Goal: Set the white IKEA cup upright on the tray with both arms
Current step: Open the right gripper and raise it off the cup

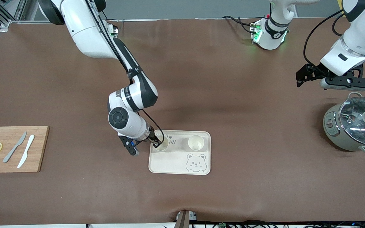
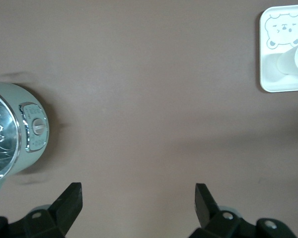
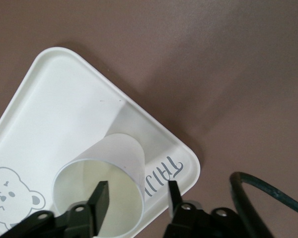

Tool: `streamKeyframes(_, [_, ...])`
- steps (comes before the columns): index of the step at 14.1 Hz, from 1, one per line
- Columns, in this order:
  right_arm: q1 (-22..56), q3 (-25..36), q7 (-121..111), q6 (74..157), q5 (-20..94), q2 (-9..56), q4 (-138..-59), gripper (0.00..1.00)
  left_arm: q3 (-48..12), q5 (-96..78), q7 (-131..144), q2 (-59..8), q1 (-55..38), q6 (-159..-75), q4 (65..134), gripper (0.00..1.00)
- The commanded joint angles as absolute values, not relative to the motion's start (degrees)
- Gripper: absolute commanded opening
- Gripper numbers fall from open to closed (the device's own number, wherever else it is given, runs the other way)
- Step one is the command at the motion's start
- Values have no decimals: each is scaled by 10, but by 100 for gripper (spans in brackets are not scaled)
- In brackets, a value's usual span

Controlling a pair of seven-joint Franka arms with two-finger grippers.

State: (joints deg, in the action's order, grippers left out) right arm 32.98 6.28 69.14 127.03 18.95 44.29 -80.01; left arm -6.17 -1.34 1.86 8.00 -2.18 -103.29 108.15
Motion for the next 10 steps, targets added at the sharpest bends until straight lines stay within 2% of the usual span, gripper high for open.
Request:
streamKeyframes(1, [326,63,691,1247,197,445,-782,100,-68,-32,47,93,-17,-1032,1085,100])
streamKeyframes(6, [323,69,692,1153,194,431,-744,100,-67,-27,35,90,-20,-1032,1077,100])
streamKeyframes(10, [281,67,686,1018,195,430,-662,100,-67,-27,35,81,-19,-1035,1073,100])
